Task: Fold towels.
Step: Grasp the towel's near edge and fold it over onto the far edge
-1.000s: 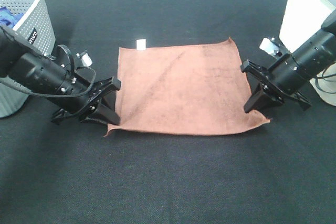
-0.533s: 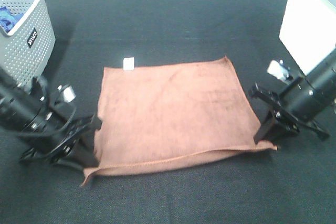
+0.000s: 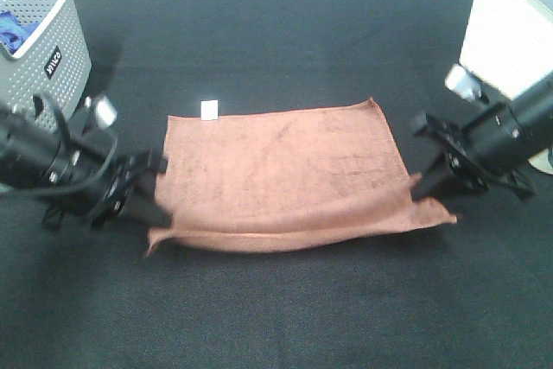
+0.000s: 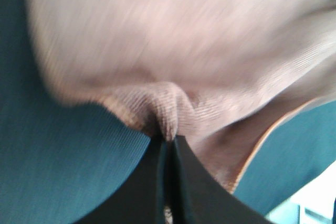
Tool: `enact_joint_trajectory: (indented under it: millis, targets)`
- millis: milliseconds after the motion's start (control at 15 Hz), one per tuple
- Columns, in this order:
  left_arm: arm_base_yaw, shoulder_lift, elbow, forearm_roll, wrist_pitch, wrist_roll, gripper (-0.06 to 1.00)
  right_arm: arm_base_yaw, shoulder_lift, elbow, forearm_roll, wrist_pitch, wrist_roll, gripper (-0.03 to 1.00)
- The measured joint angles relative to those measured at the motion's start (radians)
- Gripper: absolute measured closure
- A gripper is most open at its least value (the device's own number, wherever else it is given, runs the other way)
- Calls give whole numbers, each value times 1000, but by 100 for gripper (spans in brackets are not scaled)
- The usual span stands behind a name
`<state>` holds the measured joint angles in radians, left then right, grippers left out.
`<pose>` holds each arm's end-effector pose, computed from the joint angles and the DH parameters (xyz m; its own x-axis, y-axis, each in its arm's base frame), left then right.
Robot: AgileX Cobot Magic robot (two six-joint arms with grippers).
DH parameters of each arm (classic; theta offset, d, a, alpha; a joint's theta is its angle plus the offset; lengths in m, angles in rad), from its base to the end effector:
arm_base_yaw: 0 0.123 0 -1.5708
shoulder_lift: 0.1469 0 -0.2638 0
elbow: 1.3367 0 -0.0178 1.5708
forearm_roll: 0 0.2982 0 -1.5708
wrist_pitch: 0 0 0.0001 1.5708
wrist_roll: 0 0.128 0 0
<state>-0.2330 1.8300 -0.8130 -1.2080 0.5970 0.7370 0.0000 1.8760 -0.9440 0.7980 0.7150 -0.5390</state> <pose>0.3148 -0.1439 0.0369 -0.9788 -0.1110 -0.1720 0.0144 0.8007 -0.5989 0.3468 0.0601 0.0379 -0.9867 0.1056 -0.1235 0.0338 0.8767 0.4799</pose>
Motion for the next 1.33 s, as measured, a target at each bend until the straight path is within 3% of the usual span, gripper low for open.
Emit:
enact_joint_trajectory:
  millis: [133, 467, 867, 1000, 1133, 1200, 1267, 1333]
  targets:
    - [0, 0, -61, -65, -58, 71, 94, 0, 6, -108, 15, -6, -22, 97]
    - [0, 24, -228, -67, -216, 116, 94, 0, 167, -411, 16, -11, -22, 97]
    - [0, 223, -441, -11, -240, 139, 94, 0, 393, -664, 14, -11, 2, 97]
    - [0, 283, -499, -8, -258, 139, 92, 0, 459, -719, 13, -15, 31, 88]
    - [0, 309, -520, -8, -258, 139, 75, 0, 479, -725, 10, -15, 58, 66]
    - [0, 310, -521, -7, -258, 139, 58, 0, 479, -727, 9, -12, 61, 52]
    - [0, 307, -525, -7, -258, 138, 35, 0, 478, -733, 2, 6, 62, 37]
    - [0, 301, -525, 0, -260, 137, 22, 0, 472, -733, -20, 29, 66, 31]
